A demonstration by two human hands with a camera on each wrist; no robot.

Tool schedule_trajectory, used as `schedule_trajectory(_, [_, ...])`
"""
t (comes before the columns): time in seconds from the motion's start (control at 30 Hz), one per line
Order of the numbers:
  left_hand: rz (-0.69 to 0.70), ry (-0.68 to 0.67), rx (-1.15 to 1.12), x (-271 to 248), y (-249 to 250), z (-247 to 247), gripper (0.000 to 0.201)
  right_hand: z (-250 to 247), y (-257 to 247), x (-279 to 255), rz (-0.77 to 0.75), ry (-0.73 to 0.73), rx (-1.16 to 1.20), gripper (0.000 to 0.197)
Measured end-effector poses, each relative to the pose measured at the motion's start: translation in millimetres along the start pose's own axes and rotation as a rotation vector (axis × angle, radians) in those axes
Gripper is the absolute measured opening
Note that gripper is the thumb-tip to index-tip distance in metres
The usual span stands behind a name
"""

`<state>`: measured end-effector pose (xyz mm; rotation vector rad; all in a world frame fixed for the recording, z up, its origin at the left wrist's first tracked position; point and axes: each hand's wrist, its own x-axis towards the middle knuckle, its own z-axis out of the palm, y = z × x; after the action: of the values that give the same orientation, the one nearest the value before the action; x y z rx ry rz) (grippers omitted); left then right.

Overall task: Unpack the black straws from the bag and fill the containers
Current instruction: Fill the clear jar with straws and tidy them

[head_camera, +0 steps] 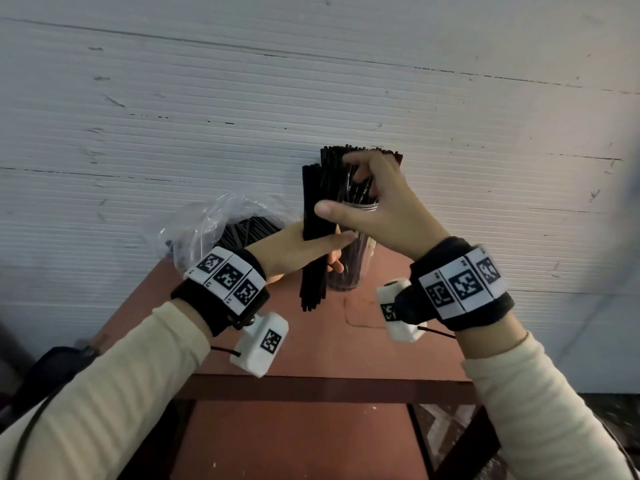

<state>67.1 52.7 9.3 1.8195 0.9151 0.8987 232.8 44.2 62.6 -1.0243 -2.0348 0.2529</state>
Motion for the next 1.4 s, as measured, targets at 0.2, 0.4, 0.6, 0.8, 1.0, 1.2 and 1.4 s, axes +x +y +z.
schedule_trajectory(0.2, [0.017,-0.322,0.225,-10.0,21.6,8.6,0.02,9.6,1.2,-11.6,-0.056,-0.392,0.175,0.026])
schedule_trajectory(0.4, [0.049,0.075,0.059,4.5,14.4,20.0,0.04,-17.5,7.8,3.0,-0.074,-0.062,0.33,0.01])
schedule_trajectory(0.6, [0.22,0.529,0.086,34.9,-0.1,24.4,0.105,-64.4,21.6,42.6,0.074,0.314,0.53,0.015])
schedule_trajectory(0.8, [0.023,0.408,0.069,63.9,-11.2,18.6,0.133,-77.1,39.0,75.0,0.176,0.375,0.55,0.021])
schedule_trajectory(1.0, [0.041,0.407,0.1,69.3,-26.1,10.8,0.102,-67.9,53.3,101.0,0.266,0.168,0.289,0.024])
schedule_trajectory(1.2, [0.04,0.42,0.078,70.5,-28.1,10.2,0.097,-40.4,58.6,99.3,0.207,-0.221,0.008,0.026])
schedule_trajectory(1.4, [0.045,0.439,0.099,69.2,-29.9,12.1,0.093,-14.8,67.5,73.5,0.239,-0.245,-0.225,0.066])
